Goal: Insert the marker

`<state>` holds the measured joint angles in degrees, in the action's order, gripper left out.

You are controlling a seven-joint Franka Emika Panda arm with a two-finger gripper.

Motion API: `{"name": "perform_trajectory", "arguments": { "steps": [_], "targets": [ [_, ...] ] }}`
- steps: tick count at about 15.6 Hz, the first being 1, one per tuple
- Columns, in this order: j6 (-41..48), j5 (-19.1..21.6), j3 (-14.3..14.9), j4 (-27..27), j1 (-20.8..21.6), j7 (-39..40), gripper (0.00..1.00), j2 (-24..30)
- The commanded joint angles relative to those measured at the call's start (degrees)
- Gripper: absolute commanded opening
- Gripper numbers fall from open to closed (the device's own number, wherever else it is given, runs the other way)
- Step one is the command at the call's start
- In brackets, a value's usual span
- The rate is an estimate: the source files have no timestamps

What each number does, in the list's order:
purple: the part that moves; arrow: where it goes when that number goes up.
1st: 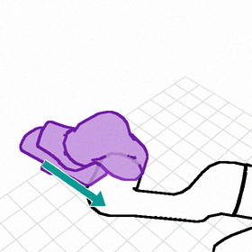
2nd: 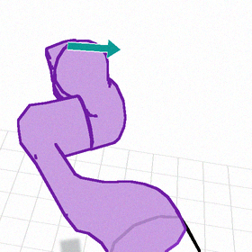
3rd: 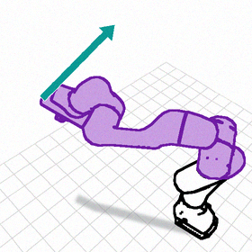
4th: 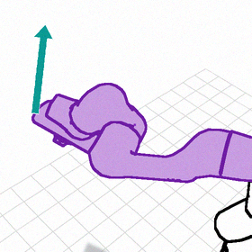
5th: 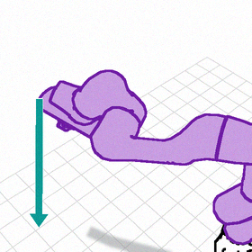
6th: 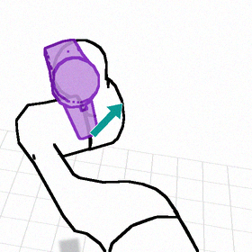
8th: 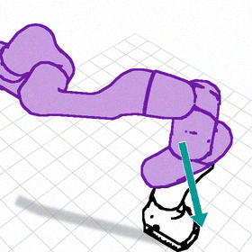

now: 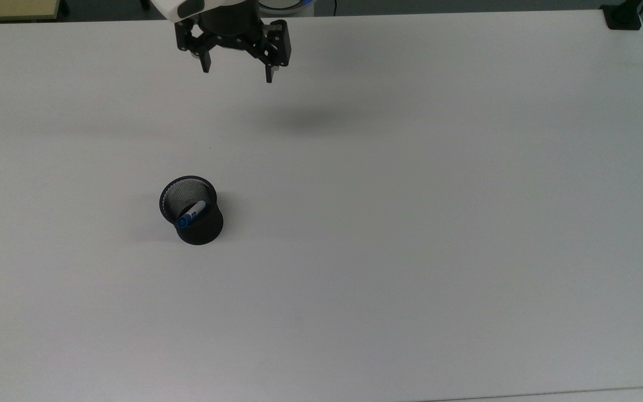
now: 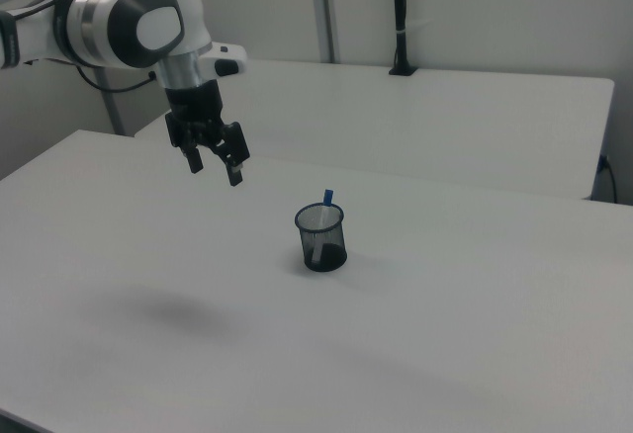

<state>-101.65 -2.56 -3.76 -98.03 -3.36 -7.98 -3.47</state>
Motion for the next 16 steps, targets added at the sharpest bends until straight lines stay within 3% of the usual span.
{"name": "perform_trajectory", "arguments": {
  "steps": [1,16],
  "targets": [
    [0.7,1.2,0.5,0.1,-0.2,2.2,1.0,0.7],
    [1.2,1.2,1.6,1.3,0.2,1.4,1.0,0.7]
  ]
}}
